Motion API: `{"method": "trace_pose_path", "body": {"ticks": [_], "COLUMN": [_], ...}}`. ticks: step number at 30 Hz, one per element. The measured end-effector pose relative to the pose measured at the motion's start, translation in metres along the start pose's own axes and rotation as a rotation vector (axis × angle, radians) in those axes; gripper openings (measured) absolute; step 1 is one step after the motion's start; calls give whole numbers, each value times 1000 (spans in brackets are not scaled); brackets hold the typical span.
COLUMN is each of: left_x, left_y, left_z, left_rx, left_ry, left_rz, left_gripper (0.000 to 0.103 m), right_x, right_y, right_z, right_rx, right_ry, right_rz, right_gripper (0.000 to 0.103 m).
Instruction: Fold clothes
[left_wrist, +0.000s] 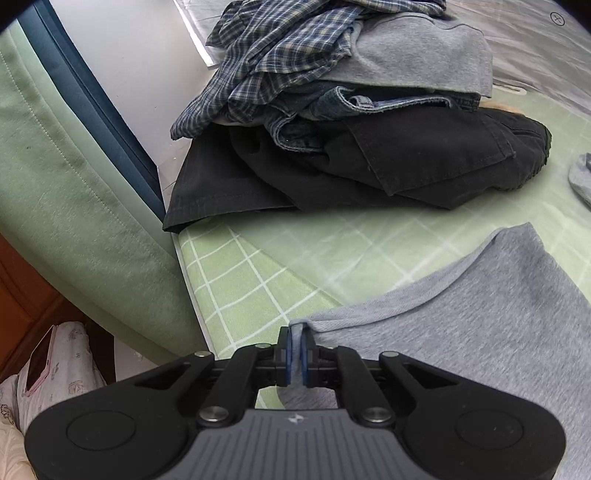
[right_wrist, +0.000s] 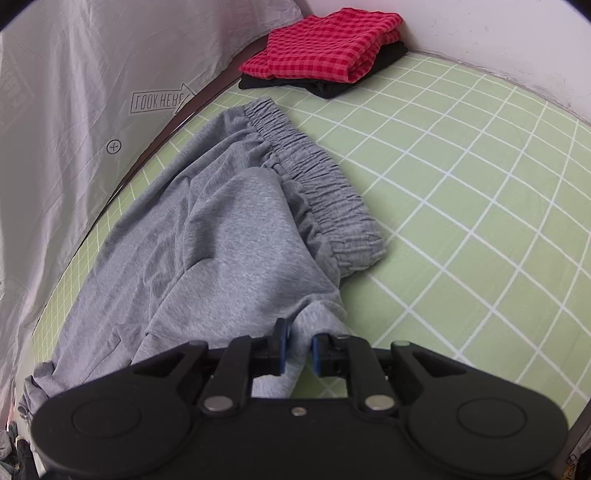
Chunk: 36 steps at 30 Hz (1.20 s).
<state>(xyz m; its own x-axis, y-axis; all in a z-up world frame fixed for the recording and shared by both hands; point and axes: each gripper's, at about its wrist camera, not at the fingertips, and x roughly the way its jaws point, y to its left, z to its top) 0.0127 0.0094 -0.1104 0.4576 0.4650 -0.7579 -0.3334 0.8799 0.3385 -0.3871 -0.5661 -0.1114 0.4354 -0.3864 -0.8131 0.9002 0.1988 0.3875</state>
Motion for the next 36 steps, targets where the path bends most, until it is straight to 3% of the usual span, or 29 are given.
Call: {"method": "trace_pose_path", "body": {"ticks": [1,4,6,8,10,15,17,21,23,33,36], "left_x": [-5,-25,-39,-52,-63,-85,-89,-95,-92,-86,-86], "left_y": [-2,-11,-23,-34,-49,-103,-122,-146,-149,-149,-150], "left_z": [-2,-2,0,1,-1,-27,-41,-60,-64,-69,-69], "left_rx": [4,3,15,27,41,189,256,346,358,359,366], "left_ry": [-5,-27,-47,-67,-62,-6,20,42,62,83,78], "left_rz": [-6,-32,-80,-128,-193,-402,-436,-437,-428,-384,-367], "left_gripper": [13,26,29,39,57,66,67,68,69,82,85], "right_x": [0,0,0,-1,-3,-4,-4,-1,0,6,14], "right_y": [0,2,3,2,-4,-24,-30,-36,-39,-53,-58], "right_z": [-1,-2,-3,-3,1,8,9,11,13,20,22], "right_rx": [-2,-6,-9,-6,18,101,125,138,143,168,269], "right_ry": [3,14,20,21,9,10,23,23,21,13,26], "right_rz": [5,21,31,43,61,90,88,75,68,35,61], "right_gripper": [29,31,33,37,42,42,43,48,55,56,54]}}
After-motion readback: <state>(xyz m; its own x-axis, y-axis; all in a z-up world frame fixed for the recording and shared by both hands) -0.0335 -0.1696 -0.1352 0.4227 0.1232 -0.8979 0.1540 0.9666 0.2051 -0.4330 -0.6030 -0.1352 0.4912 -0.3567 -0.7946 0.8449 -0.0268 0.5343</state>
